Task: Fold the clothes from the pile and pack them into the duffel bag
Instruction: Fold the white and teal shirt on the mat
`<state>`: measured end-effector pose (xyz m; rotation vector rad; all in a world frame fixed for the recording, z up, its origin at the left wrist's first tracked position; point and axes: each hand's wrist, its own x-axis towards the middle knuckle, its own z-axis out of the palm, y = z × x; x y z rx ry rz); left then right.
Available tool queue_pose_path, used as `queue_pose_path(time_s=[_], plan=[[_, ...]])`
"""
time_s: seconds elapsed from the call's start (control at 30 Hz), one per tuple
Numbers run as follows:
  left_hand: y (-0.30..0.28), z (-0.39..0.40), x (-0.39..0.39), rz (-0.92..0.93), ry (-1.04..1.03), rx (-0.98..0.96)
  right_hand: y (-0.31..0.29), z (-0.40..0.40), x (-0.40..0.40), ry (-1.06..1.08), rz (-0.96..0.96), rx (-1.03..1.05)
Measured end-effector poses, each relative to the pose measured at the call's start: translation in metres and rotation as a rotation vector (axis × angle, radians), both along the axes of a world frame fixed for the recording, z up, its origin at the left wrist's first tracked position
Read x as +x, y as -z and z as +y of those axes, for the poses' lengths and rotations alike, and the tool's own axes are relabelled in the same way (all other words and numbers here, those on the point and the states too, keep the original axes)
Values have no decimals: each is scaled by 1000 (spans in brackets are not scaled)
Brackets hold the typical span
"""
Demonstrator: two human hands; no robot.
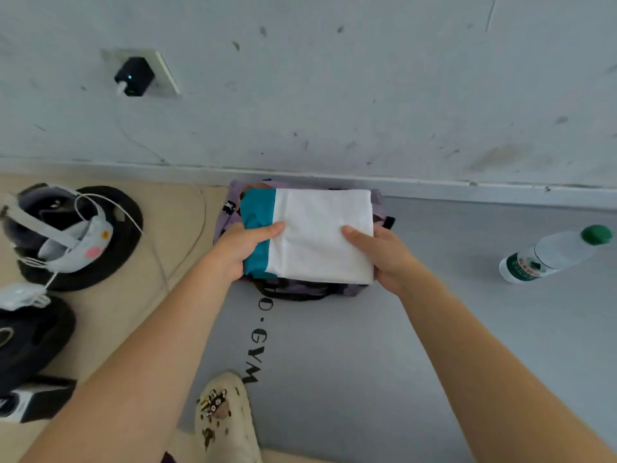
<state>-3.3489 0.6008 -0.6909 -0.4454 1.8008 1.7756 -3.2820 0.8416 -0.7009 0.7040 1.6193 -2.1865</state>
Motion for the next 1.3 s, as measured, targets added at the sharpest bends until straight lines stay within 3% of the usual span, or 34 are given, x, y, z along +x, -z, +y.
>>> queue_pose_path(time_s=[0.1, 0.2, 0.33, 0.57, 0.6, 0.73, 0.8, 0.87, 0.97, 1.1, 1.2, 1.3], plan=[[30, -18, -8, -120, -52, -36, 16, -20, -23, -18, -149, -18], [45, -22, -29, -123, -90, -6, 26, -26, -48, -6, -220, 17], [52, -15, -66, 6, -95, 31, 36, -20, -83, 65, -181, 36], [86, -8, -76, 176, -106, -258, 64, -21, -98, -14, -53, 179], [90, -11, -73, 219, -70, -318, 66, -21, -98, -65, -33, 297], [106, -23, -54, 464, 238, -787, 75, -14, -94, -490, 68, 1114], [109, -27, -46, 684, 432, -1135, 76, -9, -87, -668, 57, 1412], [107, -32, -41, 853, 578, -1393, 73, -4, -79, -817, 52, 1584], [96, -41, -35, 907, 614, -1454, 63, 0, -67, -857, 172, 1592], [79, -51, -33, 870, 642, -1402, 45, 4, -49, -720, 334, 1346], [69, -54, -34, 886, 638, -1345, 33, 7, -41, -624, 371, 1202], [65, -57, -33, 841, 755, -1315, 22, 4, -38, -707, 369, 1163]])
